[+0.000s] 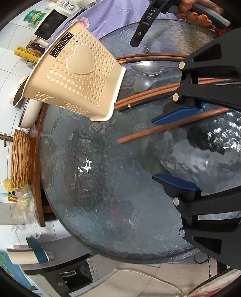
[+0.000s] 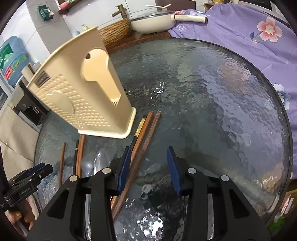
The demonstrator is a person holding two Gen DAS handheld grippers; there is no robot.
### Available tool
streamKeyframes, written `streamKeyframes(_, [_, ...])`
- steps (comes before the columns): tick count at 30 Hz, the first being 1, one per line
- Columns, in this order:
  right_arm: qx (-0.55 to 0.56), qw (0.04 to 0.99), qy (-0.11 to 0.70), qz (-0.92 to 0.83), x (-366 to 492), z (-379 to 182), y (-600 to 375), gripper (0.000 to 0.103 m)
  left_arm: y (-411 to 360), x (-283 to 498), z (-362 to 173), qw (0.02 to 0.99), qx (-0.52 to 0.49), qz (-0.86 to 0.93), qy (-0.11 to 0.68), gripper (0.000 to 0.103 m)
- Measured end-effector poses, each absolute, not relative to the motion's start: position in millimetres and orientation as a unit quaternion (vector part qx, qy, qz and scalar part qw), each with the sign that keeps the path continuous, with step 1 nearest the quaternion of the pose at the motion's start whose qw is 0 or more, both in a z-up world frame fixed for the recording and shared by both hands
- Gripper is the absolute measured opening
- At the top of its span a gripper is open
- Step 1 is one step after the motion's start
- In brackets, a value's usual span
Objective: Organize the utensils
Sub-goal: 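Move the left tool to a brown chopstick while the right tool approaches another chopstick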
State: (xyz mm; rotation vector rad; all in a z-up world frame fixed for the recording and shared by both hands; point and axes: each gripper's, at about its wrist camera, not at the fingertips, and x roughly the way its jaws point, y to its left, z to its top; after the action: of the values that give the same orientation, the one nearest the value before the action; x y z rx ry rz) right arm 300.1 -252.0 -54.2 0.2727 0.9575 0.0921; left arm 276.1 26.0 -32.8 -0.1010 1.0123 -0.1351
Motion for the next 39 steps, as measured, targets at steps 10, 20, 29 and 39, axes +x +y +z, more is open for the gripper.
streamKeyframes(10, [0.157, 0.861, 0.482, 0.033, 329, -65, -263, 0.036, 10, 300, -38, 0.862, -0.041, -0.068, 0.501, 0.047])
streamKeyframes(20, [0.114, 0.858, 0.500, 0.023, 354, -71, -242, 0.024, 10, 312, -45, 0.860, -0.033, -0.055, 0.506, 0.047])
streamKeyframes(29, [0.059, 0.857, 0.512, 0.023, 367, -71, -237, 0.013, 3, 316, -48, 0.858, -0.015, -0.055, 0.510, 0.043])
streamKeyframes(39, [0.063, 0.852, 0.519, 0.039, 363, -73, -267, 0.012, -8, 320, -48, 0.854, 0.010, -0.055, 0.516, 0.032])
